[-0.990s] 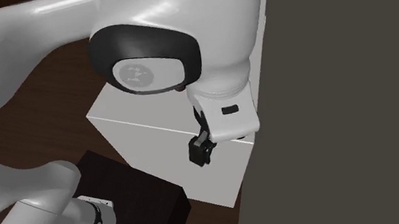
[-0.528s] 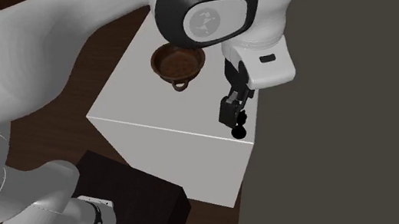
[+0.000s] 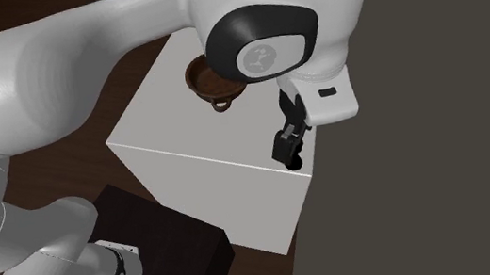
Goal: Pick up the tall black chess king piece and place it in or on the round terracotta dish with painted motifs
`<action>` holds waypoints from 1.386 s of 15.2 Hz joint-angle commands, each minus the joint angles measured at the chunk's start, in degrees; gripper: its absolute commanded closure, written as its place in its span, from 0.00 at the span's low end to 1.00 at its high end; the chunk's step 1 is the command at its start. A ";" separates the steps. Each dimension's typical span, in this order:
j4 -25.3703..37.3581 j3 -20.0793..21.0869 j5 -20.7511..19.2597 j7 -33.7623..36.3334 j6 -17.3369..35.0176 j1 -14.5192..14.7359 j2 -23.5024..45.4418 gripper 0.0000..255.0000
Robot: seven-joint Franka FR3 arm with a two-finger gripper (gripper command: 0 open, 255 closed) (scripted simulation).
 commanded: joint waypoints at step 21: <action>3.82 0.17 -0.54 0.26 -2.93 0.19 1.02 1.00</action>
